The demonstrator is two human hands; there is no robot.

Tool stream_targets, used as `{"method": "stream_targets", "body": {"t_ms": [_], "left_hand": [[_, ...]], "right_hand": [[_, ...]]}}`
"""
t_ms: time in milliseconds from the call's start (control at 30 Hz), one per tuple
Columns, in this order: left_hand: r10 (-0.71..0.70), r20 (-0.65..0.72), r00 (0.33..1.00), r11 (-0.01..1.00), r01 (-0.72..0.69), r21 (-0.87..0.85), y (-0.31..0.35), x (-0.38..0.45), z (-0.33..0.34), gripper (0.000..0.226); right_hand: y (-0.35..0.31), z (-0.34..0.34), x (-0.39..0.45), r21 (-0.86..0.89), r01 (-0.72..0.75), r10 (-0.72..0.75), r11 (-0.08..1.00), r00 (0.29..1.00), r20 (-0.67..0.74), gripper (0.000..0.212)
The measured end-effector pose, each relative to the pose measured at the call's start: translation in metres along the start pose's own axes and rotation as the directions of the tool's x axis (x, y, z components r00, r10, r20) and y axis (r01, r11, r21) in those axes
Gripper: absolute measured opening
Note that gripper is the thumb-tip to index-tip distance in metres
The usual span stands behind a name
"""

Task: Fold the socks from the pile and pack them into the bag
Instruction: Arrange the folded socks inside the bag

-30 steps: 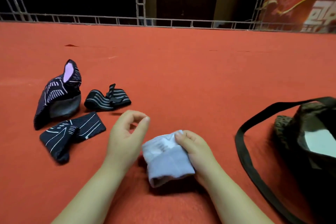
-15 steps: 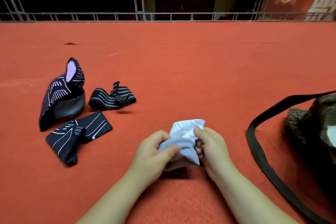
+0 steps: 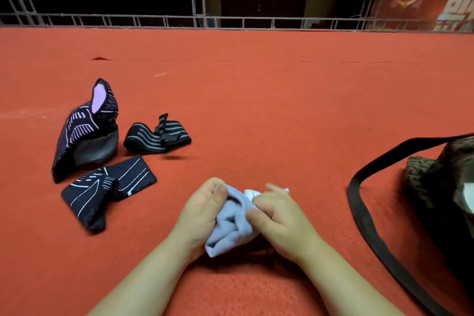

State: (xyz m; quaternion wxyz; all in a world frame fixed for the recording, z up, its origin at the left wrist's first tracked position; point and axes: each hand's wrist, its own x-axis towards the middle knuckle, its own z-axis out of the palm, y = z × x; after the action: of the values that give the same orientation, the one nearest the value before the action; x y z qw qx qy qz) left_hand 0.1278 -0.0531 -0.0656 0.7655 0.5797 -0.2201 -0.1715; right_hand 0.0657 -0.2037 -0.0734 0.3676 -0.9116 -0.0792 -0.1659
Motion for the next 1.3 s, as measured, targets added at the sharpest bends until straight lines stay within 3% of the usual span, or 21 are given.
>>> {"method": "stream_targets", "body": {"t_ms": [67,133,233,300,367,433,467,533,600,700,800,900,1000,1067,1100,1167,1233,1300], "left_hand": [[-0.034,-0.107,0.994,0.999,0.031,-0.027,0.004,0.006,-0.001,0.035],[-0.052,-0.213,0.976,0.991,0.024,-0.13,0.008,0.012,-0.006,0.026],[-0.053,-0.273,0.96,0.974,-0.011,-0.227,0.01,0.012,-0.011,0.023],[0.048,-0.321,0.946,0.993,-0.079,-0.085,0.005,0.009,-0.01,0.024],[0.301,-0.384,0.873,0.948,-0.229,0.222,0.005,0.004,-0.008,0.02],[0.487,-0.252,0.836,0.832,-0.358,0.423,0.005,-0.001,-0.004,0.013],[0.517,-0.147,0.843,0.791,-0.405,0.458,0.005,-0.004,-0.001,0.01],[0.449,0.027,0.893,0.793,-0.413,0.448,0.003,-0.007,0.005,0.01],[0.363,0.081,0.928,0.829,-0.361,0.427,0.0,-0.005,0.005,0.02],[0.304,0.01,0.953,0.873,-0.282,0.398,-0.001,-0.002,0.002,0.02],[0.243,-0.055,0.969,0.923,-0.213,0.321,0.001,-0.005,0.004,0.022],[0.236,-0.048,0.971,0.932,-0.212,0.295,0.002,-0.007,0.008,0.026],[0.241,-0.068,0.968,0.924,-0.207,0.322,0.004,-0.008,0.009,0.011],[0.221,-0.099,0.97,0.924,-0.176,0.34,0.006,-0.008,0.01,0.014],[0.183,-0.123,0.975,0.941,-0.138,0.309,0.006,-0.007,0.01,0.017],[0.045,-0.16,0.986,0.996,-0.032,0.082,0.007,-0.004,0.009,0.018],[-0.08,-0.165,0.983,0.983,0.05,-0.177,0.008,0.0,0.005,0.017],[-0.139,-0.173,0.975,0.948,0.081,-0.306,0.012,0.003,-0.001,0.024]], "right_hand": [[-0.005,-0.004,0.003,0.215,-0.131,0.132,0.968,0.991,0.011,0.044],[-0.006,-0.009,0.002,0.481,-0.209,0.22,0.851,0.975,0.034,0.033],[-0.006,-0.008,0.002,0.628,-0.28,0.258,0.726,0.957,0.129,0.033],[-0.006,-0.002,0.006,0.657,-0.291,0.347,0.695,0.937,0.047,0.036],[-0.005,0.003,0.009,0.715,-0.273,0.451,0.644,0.89,-0.067,0.029],[-0.005,0.005,0.01,0.717,-0.262,0.511,0.646,0.846,-0.152,0.022],[-0.005,0.005,0.009,0.707,-0.254,0.514,0.66,0.839,-0.179,0.019],[-0.007,0.006,0.007,0.702,-0.229,0.479,0.675,0.859,-0.181,0.017],[-0.01,0.006,0.006,0.71,-0.215,0.423,0.671,0.897,-0.129,0.022],[-0.014,0.006,0.004,0.717,-0.215,0.354,0.663,0.934,-0.047,0.031],[-0.018,0.004,0.002,0.711,-0.224,0.323,0.666,0.947,-0.004,0.024],[-0.018,0.001,0.001,0.713,-0.224,0.317,0.665,0.948,0.002,0.024],[-0.017,0.0,0.001,0.716,-0.217,0.308,0.663,0.951,0.002,0.025],[-0.016,0.0,0.001,0.712,-0.208,0.303,0.67,0.953,-0.007,0.024],[-0.016,0.0,0.001,0.707,-0.201,0.301,0.678,0.953,-0.017,0.023],[-0.014,-0.002,0.003,0.707,-0.194,0.303,0.68,0.952,-0.031,0.021],[-0.012,-0.006,0.004,0.715,-0.203,0.326,0.669,0.945,-0.037,0.02],[-0.008,-0.01,0.005,0.727,-0.219,0.359,0.651,0.932,-0.041,0.022]]}}
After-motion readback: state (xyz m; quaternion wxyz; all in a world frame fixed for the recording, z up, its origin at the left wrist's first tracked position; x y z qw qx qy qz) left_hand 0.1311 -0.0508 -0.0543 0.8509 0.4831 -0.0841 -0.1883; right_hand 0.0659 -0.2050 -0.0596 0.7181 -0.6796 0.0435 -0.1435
